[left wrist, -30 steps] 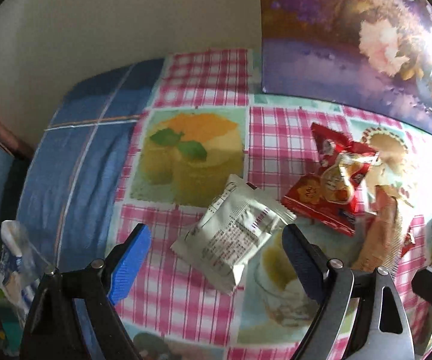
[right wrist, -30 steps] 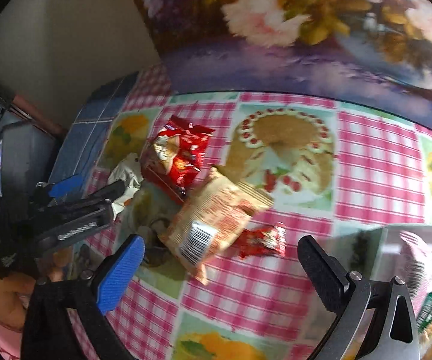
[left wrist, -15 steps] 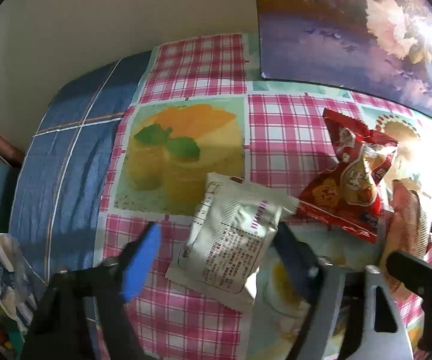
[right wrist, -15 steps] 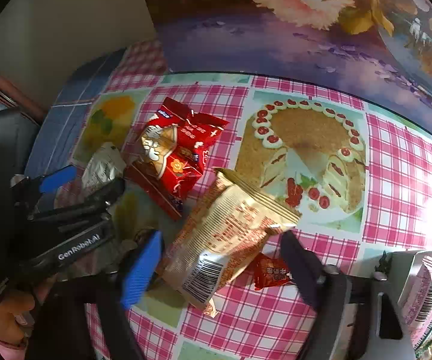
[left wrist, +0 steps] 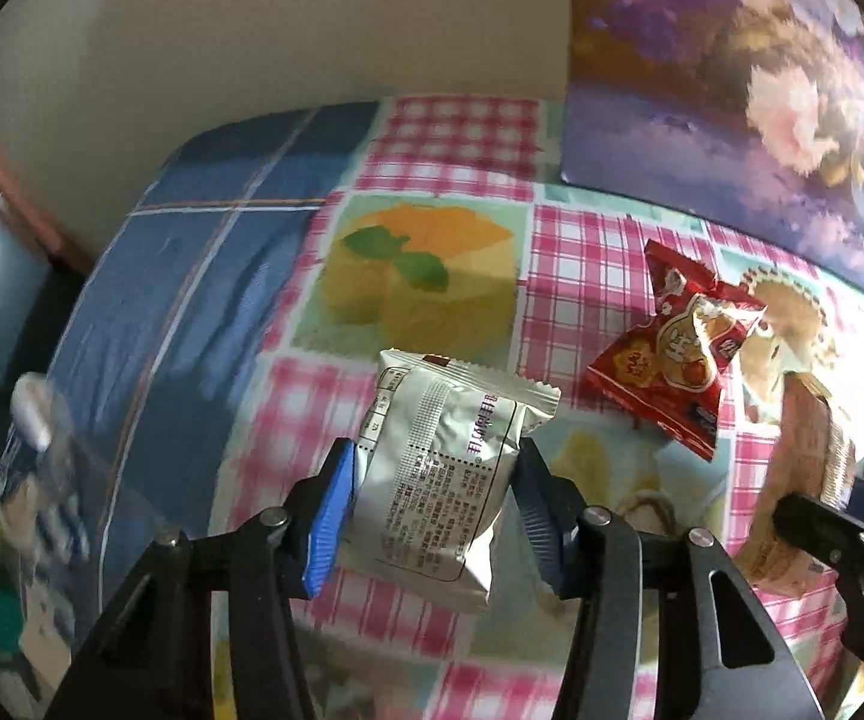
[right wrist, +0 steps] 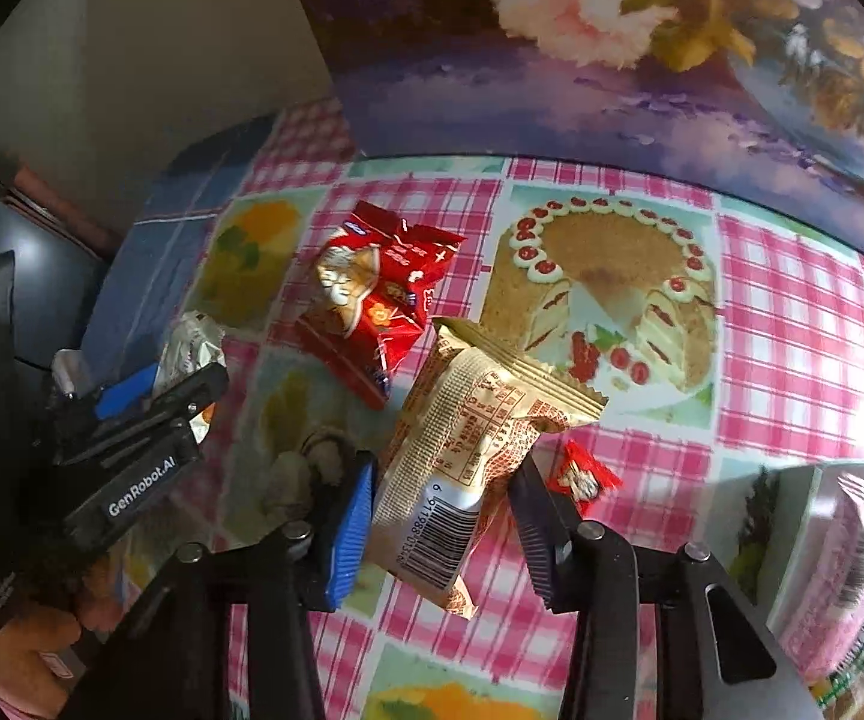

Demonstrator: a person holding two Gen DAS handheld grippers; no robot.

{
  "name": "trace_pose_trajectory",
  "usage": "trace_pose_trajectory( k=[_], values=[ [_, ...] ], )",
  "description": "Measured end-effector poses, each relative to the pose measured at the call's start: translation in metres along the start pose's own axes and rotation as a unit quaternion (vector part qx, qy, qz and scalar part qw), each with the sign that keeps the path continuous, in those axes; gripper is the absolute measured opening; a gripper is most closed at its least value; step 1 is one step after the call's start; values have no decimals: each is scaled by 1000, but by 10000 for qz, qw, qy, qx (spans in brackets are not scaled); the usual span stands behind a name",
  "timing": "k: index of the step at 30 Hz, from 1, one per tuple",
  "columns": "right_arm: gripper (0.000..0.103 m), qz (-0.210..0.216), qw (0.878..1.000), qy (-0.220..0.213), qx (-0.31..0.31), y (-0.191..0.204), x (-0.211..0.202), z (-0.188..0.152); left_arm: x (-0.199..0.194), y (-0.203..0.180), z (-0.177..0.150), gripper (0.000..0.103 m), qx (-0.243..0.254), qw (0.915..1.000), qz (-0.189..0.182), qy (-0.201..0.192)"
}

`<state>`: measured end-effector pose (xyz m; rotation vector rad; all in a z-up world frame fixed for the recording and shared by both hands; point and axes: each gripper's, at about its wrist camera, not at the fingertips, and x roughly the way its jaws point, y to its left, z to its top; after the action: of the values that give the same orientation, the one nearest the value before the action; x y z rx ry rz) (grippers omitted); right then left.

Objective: Organize snacks
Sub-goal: 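Carry the tan bread bag and white sachet over the white tray with both tools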

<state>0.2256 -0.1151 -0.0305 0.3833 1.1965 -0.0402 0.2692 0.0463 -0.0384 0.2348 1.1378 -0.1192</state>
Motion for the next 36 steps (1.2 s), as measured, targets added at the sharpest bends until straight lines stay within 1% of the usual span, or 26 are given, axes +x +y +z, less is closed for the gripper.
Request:
trace_pose_trajectory(
  k=[2, 4, 8, 12, 16, 18, 22, 24, 28, 31, 34, 36],
  values=[
    [47, 83, 9999, -137, -53, 0, -16, -7, -12, -1, -6, 54, -152, 9999, 38, -43],
    [47, 79, 9995, -299, -89, -3, -36, -19, -25, -5, -13, 54, -228, 9997, 9, -90],
    [47, -56, 9984, -559, -29, -16, -70, -41, -56, -24, -29, 54, -397, 9988, -219, -210],
    [47, -130, 9966, -799, 177, -37, -104, -64, -87, -58, -44, 54, -437, 9975, -451, -337],
    [47, -415, 9927, -1057, 403, -66, -133, -91, -112, -98, -61, 54, -412, 9950, -820, -391],
    [47, -492, 9907, -1123, 598, -85, -146, -106, -126, -124, -71, 54, -300, 9940, -963, -415],
    [47, -785, 9839, -1235, 1030, -127, -166, -132, -148, -175, -86, 54, 21, 9915, -1218, -461],
    [47, -886, 9795, -1296, 1266, -148, -174, -143, -155, -195, -90, 54, 149, 9903, -1303, -459],
    [47, -1079, 9721, -1400, 1543, -183, -185, -161, -164, -237, -102, 54, 402, 9872, -1499, -363],
    [47, -1156, 9671, -1341, 1827, -208, -184, -173, -168, -264, -110, 54, 542, 9844, -1646, -289],
    [47, -1223, 9641, -1222, 2016, -228, -177, -184, -170, -291, -119, 54, 791, 9802, -1800, -248],
    [48, -1207, 9633, -1170, 2095, -238, -175, -191, -171, -302, -126, 54, 899, 9794, -1793, -221]
  ],
)
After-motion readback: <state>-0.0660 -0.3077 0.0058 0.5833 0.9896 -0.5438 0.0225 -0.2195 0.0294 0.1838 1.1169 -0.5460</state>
